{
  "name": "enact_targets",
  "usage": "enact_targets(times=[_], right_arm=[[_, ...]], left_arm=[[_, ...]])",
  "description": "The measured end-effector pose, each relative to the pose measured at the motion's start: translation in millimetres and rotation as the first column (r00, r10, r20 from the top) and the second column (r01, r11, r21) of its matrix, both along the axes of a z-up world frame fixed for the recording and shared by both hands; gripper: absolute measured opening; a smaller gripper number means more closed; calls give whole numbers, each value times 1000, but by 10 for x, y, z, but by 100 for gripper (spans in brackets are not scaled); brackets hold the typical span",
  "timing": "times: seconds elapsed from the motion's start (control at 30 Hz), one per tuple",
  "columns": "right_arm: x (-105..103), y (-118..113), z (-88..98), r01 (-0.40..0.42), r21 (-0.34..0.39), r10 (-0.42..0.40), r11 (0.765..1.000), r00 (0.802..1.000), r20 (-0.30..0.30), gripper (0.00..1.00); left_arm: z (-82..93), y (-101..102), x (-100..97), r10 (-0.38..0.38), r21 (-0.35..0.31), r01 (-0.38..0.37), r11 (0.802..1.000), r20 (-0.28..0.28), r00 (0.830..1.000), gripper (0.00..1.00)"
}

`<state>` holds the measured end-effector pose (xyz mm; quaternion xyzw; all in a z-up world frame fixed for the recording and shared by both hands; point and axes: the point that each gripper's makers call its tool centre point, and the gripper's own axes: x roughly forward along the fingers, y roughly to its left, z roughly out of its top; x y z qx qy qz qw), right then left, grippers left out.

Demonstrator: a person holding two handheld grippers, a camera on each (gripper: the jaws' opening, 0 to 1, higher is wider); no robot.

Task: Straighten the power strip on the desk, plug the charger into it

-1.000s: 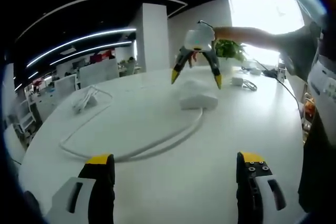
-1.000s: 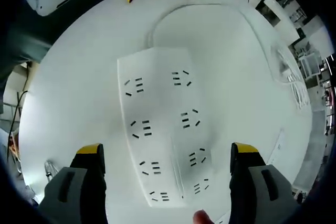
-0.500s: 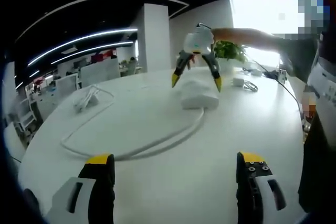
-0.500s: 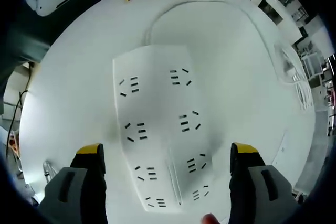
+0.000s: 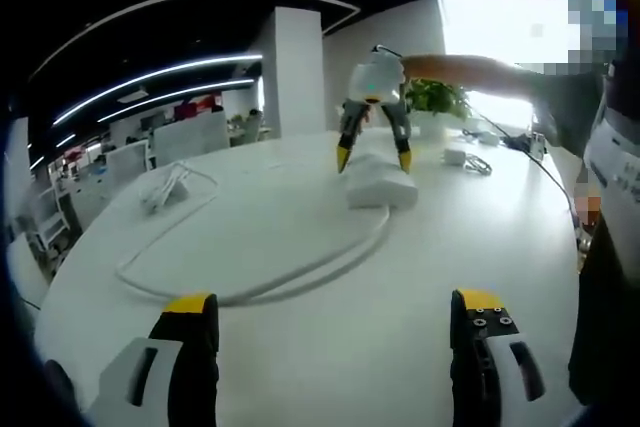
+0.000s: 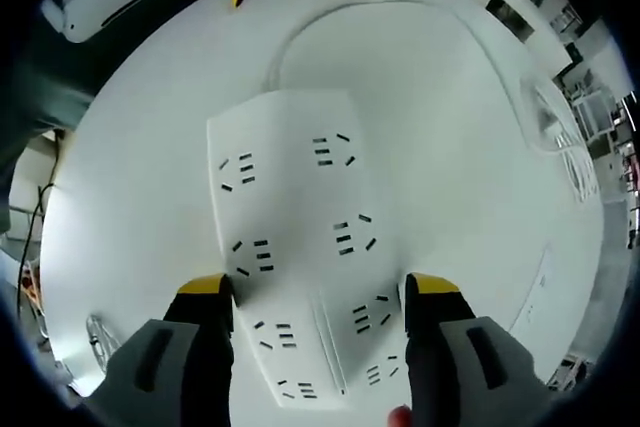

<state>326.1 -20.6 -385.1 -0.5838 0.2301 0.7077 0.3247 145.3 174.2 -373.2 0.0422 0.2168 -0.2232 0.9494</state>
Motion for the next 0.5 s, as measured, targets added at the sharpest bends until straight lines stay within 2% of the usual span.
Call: enact_targets(times=[0.5], right_arm=[[-28,-10,7,3,-8,-4,1000,1000,-10,68]], left_arm=[[-2,-12,-4,-2,3,2,1000,-1,1000,99]])
